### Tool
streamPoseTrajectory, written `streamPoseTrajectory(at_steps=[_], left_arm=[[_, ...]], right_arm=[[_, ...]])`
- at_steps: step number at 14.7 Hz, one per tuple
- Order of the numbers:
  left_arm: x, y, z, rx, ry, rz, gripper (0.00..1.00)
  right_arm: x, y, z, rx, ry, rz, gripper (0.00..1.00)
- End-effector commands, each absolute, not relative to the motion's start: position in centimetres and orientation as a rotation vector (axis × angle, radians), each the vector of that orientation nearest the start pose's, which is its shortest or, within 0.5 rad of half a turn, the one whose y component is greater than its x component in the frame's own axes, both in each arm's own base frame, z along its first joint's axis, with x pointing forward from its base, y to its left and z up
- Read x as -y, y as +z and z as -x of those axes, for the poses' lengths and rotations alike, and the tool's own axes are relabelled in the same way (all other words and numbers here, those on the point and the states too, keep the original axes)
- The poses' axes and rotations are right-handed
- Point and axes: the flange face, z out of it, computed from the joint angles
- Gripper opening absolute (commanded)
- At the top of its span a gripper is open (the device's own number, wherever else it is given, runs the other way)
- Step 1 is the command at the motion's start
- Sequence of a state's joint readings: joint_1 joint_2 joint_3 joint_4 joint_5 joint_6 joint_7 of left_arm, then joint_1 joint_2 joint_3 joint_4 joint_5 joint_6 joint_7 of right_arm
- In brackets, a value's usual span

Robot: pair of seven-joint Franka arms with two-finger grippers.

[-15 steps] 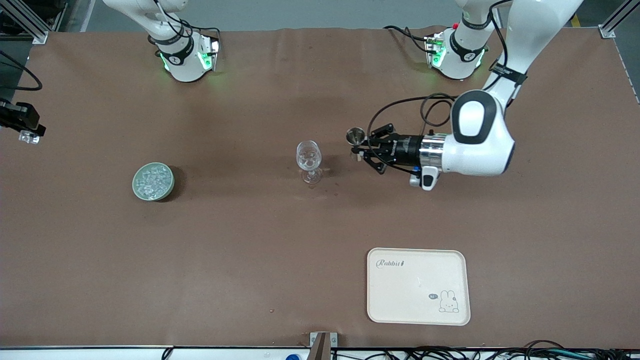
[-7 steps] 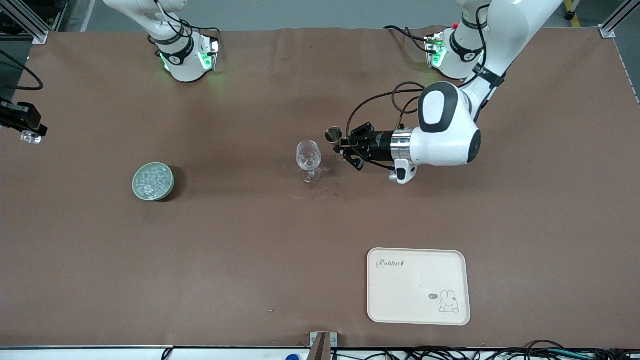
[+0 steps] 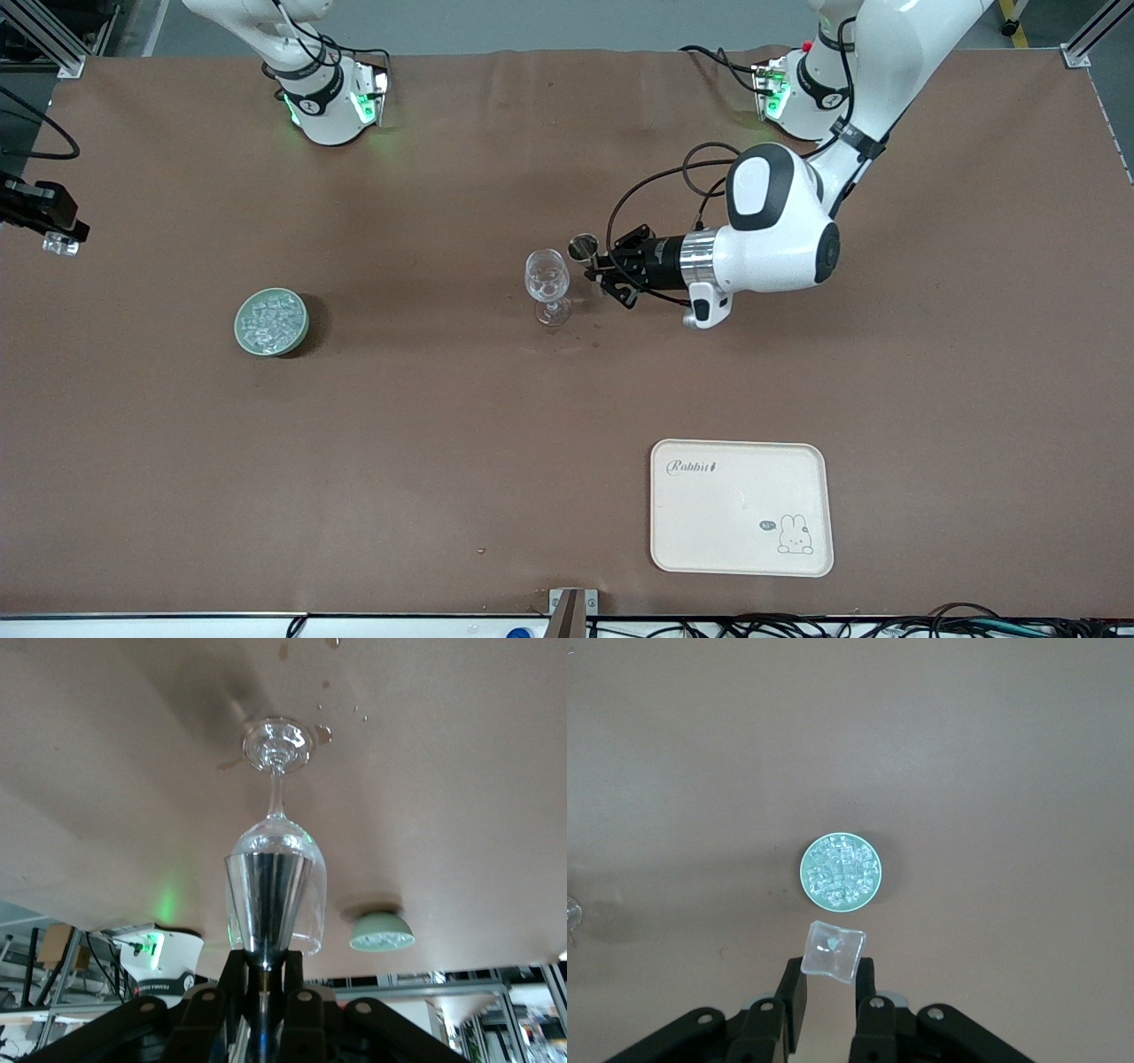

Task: Pour wine and add ice with both arms
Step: 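Tilt the jigger over the glass rim with the left gripper to pour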

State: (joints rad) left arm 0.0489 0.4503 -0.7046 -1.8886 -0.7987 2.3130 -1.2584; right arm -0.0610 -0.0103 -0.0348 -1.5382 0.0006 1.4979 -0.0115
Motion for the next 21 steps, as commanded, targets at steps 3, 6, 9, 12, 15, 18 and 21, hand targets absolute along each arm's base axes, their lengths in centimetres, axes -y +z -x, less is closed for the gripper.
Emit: streamPoseTrajectory(at_steps=[3,6,9,12,15,18,21], left_arm=[[40.1,34.4,-53.0,-1.461,-0.846,-2.072,0.00],[40.8,34.9,-52.5,-1.472,-0.775,-2.137,0.01],[42.0,35.5,-52.0,-1.505,-0.671,-2.171,0.01],[43.0,36.5,-51.6,-1.513,-0.589,-2.215,0.01],[44.2,36.5,-51.6,-1.534,-0.505,-2.250,0.01],[44.7,36.3,-51.1,-1.532,-0.501,-2.264,0.01],[44.5,36.2,-50.8,-1.526,-0.520,-2.284,0.01]], right_arm=[[5.0,63.9,-53.9,-0.144,0.054,3.117,0.00],[5.1,63.9,-53.9,-0.147,0.051,3.117,0.00],[5.0,63.9,-53.9,-0.144,0.051,3.117,0.00],[5.1,63.9,-53.9,-0.147,0.051,3.117,0.00],[5.1,63.9,-53.9,-0.147,0.051,3.117,0.00],[5.0,63.9,-53.9,-0.144,0.051,3.117,0.00],[5.0,63.9,-53.9,-0.144,0.051,3.117,0.00]])
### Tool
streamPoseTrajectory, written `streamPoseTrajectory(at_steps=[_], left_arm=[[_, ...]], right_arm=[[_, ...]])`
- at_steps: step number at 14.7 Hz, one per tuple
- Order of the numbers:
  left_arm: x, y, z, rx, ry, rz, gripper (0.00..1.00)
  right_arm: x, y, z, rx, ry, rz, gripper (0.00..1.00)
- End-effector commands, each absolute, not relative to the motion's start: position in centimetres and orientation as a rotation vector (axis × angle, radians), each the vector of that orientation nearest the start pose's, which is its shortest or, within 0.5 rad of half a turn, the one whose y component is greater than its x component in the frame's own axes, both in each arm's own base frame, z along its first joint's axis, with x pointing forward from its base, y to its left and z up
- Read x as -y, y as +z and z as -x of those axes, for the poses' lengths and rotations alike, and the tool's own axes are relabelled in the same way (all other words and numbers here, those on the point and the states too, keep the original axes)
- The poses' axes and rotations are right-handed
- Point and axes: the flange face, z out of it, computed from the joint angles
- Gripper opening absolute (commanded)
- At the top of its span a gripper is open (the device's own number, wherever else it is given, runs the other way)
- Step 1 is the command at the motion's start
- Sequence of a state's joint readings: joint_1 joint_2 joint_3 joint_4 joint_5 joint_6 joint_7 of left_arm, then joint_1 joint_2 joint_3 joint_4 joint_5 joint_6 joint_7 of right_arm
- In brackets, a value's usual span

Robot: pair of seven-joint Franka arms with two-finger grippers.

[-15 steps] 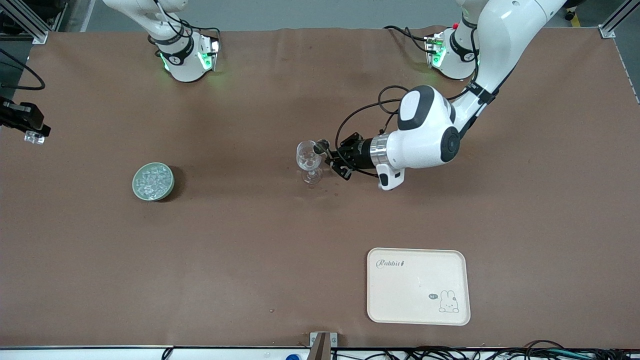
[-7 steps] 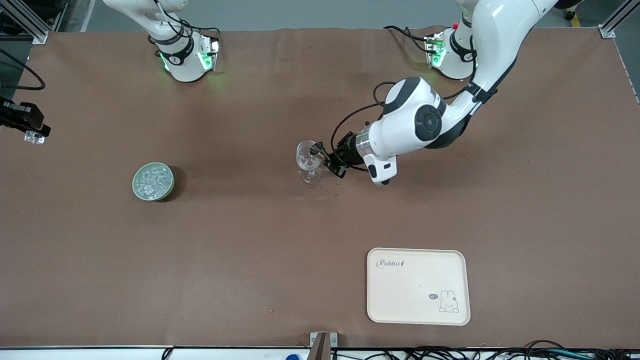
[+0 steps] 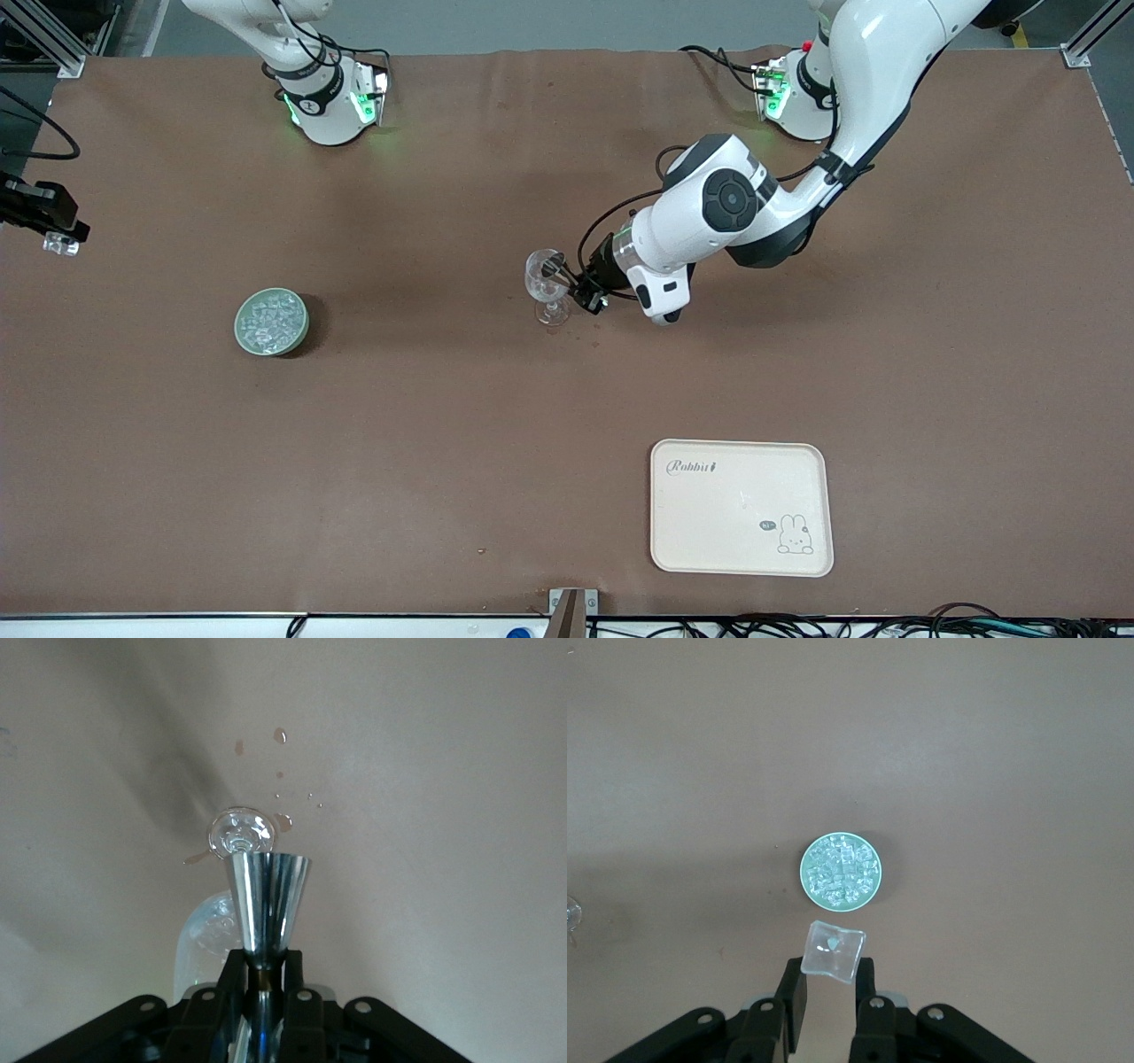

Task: Pour wine and add ice with both arms
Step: 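Tilt the jigger over the glass rim with the left gripper to pour, then bring the ice cube over the glass with the right gripper while the left gripper withdraws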

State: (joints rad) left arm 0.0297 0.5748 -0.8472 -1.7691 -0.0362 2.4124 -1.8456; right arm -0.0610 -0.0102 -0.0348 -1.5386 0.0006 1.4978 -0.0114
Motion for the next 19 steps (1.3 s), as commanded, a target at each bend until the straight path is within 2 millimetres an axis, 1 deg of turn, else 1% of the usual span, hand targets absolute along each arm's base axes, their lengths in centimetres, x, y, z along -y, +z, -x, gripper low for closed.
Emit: streamPoseTrajectory(at_steps=[1,3,4,5,7,8,9,10,12,13,14,15,16,19], left_arm=[[44.5,36.2,-50.5,1.892,0.656,2.844,0.01],[44.6,36.5,-50.3,1.872,0.752,2.847,0.01],[44.6,36.6,-50.0,1.822,0.832,2.858,0.01],[44.1,36.9,-50.1,1.806,0.895,2.855,0.01],[42.8,37.2,-50.9,1.813,1.008,2.854,0.01],[42.1,37.3,-51.4,1.824,1.055,2.851,0.01],[41.4,37.3,-51.7,1.831,1.096,2.850,0.01],[40.4,37.4,-52.4,1.851,1.135,2.845,0.01],[38.3,37.6,-53.9,1.931,1.229,2.822,0.01],[37.1,37.3,-54.7,1.983,1.288,2.794,0.01],[35.9,37.1,-55.6,2.028,1.350,2.767,0.01],[34.6,36.7,-56.4,2.062,1.389,2.751,0.01],[33.5,36.4,-57.2,2.108,1.419,2.733,0.01],[28.1,34.9,-60.3,2.291,1.512,2.664,0.01]], right_arm=[[5.0,63.9,-53.9,-0.144,0.054,3.117,0.00],[5.0,63.9,-53.8,-0.144,0.063,3.117,0.00],[4.9,63.8,-53.8,-0.142,0.073,3.116,0.00],[4.9,63.7,-53.7,-0.141,0.082,3.116,0.00],[4.8,63.6,-53.7,-0.146,0.094,3.115,0.00],[4.5,63.7,-53.6,-0.172,0.097,3.115,0.00],[3.7,63.7,-53.6,-0.194,0.110,3.114,0.00],[2.2,63.6,-53.6,-0.222,0.120,3.115,0.00],[-1.6,63.7,-53.6,-0.266,0.132,3.118,0.00],[-3.4,63.6,-53.5,-0.285,0.133,3.117,0.00],[-5.7,63.7,-53.3,-0.307,0.132,3.120,0.00],[-8.7,63.6,-53.0,-0.323,0.129,3.106,0.00],[-10.8,63.7,-52.8,-0.370,0.134,3.074,0.00],[-17.5,61.9,-53.1,-0.453,0.109,3.035,0.00]])
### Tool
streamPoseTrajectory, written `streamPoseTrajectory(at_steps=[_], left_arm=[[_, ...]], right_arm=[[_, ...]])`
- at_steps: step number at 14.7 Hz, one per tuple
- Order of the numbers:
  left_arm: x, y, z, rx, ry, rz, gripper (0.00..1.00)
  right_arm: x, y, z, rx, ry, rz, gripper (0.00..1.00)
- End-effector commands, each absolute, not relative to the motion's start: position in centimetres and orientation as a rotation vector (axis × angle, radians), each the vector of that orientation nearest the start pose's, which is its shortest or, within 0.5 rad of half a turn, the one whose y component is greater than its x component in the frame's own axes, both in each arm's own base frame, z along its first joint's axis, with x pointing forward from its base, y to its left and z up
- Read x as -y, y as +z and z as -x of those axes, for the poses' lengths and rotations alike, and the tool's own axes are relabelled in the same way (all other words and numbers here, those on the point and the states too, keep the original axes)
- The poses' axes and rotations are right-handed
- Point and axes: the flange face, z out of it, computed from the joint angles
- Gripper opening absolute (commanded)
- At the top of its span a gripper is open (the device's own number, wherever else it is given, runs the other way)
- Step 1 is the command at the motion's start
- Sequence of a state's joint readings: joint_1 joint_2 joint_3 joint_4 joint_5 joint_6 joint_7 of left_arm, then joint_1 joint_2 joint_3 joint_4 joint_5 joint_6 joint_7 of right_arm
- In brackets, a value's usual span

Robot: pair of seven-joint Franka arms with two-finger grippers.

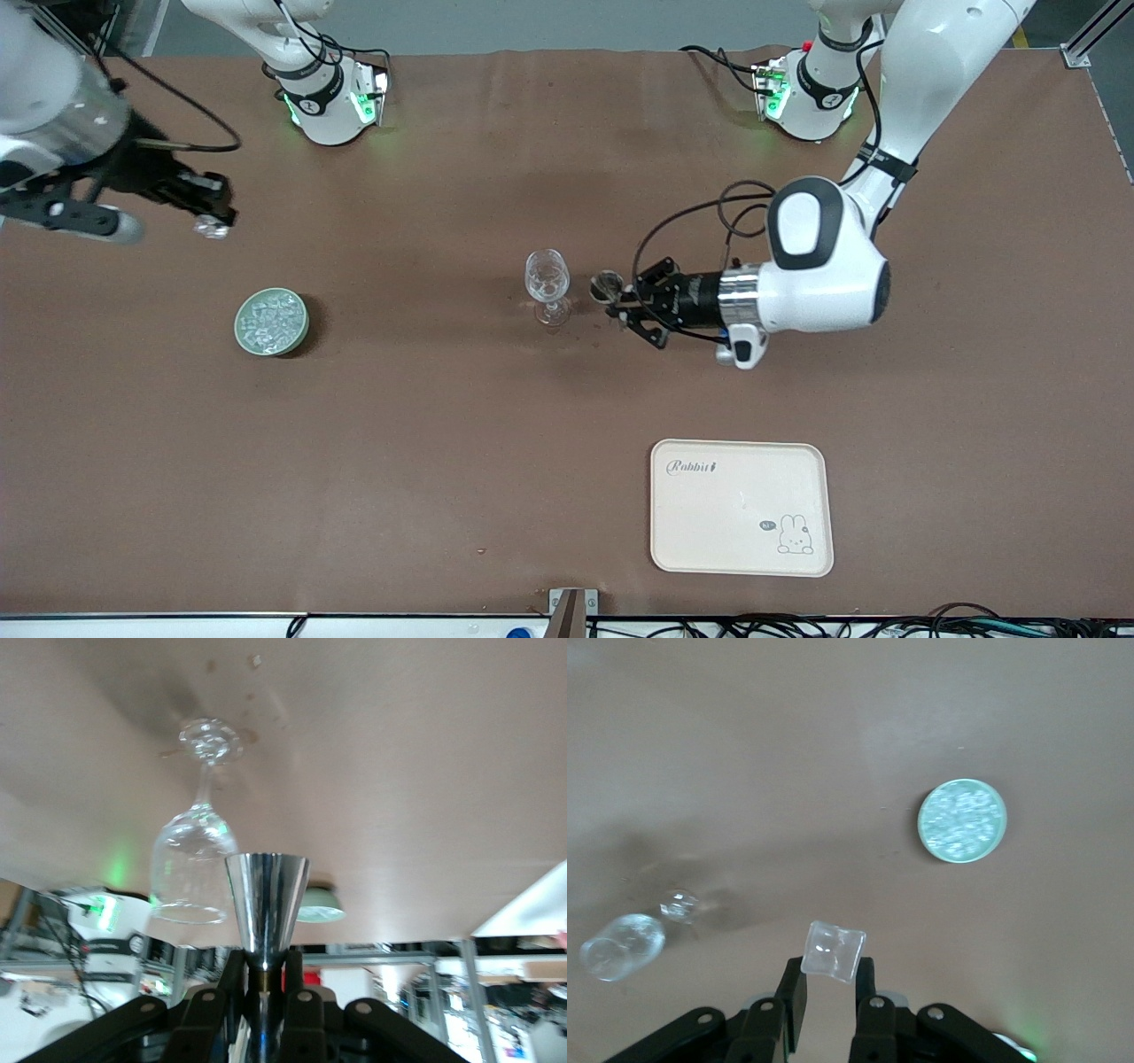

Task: Pour wine and add ice with both arms
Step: 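Bring the ice cube over the glass with the right gripper while the left gripper withdraws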

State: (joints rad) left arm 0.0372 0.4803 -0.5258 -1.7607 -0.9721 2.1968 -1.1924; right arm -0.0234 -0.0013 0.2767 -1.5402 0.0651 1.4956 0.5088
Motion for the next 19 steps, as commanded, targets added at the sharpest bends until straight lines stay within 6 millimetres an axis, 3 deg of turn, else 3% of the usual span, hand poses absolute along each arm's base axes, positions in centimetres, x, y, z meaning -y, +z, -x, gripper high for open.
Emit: streamPoseTrajectory(at_steps=[1,5,9,13,19], left_arm=[[26.0,34.2,-61.3,-1.466,-0.971,-1.677,0.01],[19.6,32.2,-66.5,-1.487,-0.987,-1.530,0.01],[14.2,28.2,-69.9,-1.578,-0.964,-1.376,0.01],[12.3,25.8,-71.8,-1.599,-0.959,-1.272,0.01],[10.0,22.0,-73.4,-1.677,-0.892,-1.047,0.01]], right_arm=[[-20.3,61.1,-53.2,-0.474,0.095,3.020,0.00],[-31.0,56.2,-52.8,-0.549,0.094,2.971,0.00],[-37.8,51.0,-52.0,-0.550,0.077,2.988,0.00],[-42.0,46.4,-51.1,-0.516,0.084,3.018,0.01],[-45.9,42.0,-48.7,-0.490,0.105,3.077,0.01]])
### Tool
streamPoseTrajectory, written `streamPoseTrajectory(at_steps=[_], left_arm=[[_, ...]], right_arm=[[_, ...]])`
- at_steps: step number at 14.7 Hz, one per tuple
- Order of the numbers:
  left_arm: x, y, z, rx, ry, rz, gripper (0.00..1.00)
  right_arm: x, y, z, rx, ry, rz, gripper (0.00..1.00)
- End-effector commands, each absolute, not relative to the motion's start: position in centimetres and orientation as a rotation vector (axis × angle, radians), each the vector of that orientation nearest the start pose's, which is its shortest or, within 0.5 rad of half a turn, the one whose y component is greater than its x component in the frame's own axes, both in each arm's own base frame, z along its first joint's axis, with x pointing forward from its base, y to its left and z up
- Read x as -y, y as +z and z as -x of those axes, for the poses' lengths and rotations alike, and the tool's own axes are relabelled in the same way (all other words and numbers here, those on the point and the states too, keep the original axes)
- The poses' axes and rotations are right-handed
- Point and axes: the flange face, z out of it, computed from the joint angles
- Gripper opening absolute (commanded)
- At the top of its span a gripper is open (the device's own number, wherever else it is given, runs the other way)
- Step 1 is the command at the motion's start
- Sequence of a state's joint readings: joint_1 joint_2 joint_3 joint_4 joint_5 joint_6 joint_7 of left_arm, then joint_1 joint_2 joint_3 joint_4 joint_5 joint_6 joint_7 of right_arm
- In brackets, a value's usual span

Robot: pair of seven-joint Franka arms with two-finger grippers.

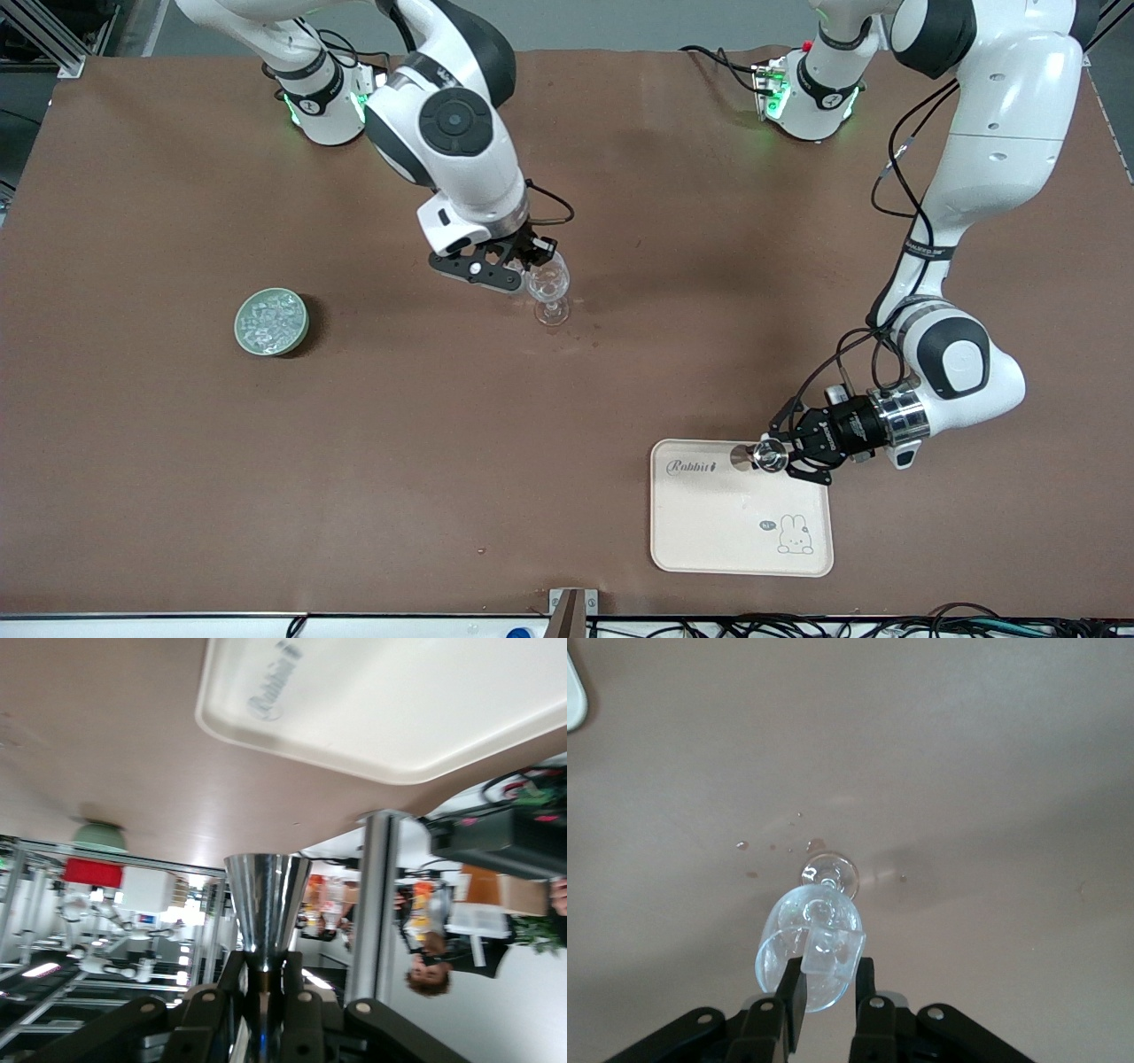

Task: Pour wine and add ice with both arms
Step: 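Open the right gripper over the glass while the left gripper lowers the jigger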

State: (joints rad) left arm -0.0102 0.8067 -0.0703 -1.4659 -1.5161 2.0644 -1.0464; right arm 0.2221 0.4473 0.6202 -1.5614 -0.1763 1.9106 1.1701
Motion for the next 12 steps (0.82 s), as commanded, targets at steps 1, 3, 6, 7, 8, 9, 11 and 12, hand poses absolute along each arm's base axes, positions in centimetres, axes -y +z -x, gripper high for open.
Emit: streamPoseTrajectory(at_steps=[1,3,6,7,8,9,11,12], left_arm=[[10.1,21.9,-73.6,-1.692,-0.867,-1.041,0.01],[10.4,21.2,-73.7,-1.698,-0.859,-1.047,0.01],[9.9,19.4,-74.0,-1.741,-0.811,-1.025,0.02],[9.8,19.0,-74.5,-1.739,-0.809,-1.018,0.02],[10.0,18.4,-74.8,-1.730,-0.807,-1.024,0.02],[10.3,17.4,-74.8,-1.733,-0.804,-1.031,0.02],[10.5,17.1,-75.2,-1.724,-0.783,-1.043,0.02],[10.3,16.6,-75.2,-1.734,-0.771,-1.043,0.02]], right_arm=[[-46.2,41.2,-48.5,-0.486,0.123,3.080,0.01],[-47.0,40.3,-48.2,-0.507,0.132,3.069,0.01],[-47.0,39.6,-48.5,-0.502,0.123,3.078,0.01],[-47.1,39.3,-48.5,-0.496,0.116,3.086,0.01],[-47.1,39.3,-48.5,-0.495,0.114,3.087,0.01],[-47.2,38.9,-48.5,-0.495,0.118,3.086,0.02],[-47.7,38.5,-48.5,-0.484,0.112,3.072,0.02],[-47.8,38.6,-48.3,-0.485,0.113,3.069,0.02]])
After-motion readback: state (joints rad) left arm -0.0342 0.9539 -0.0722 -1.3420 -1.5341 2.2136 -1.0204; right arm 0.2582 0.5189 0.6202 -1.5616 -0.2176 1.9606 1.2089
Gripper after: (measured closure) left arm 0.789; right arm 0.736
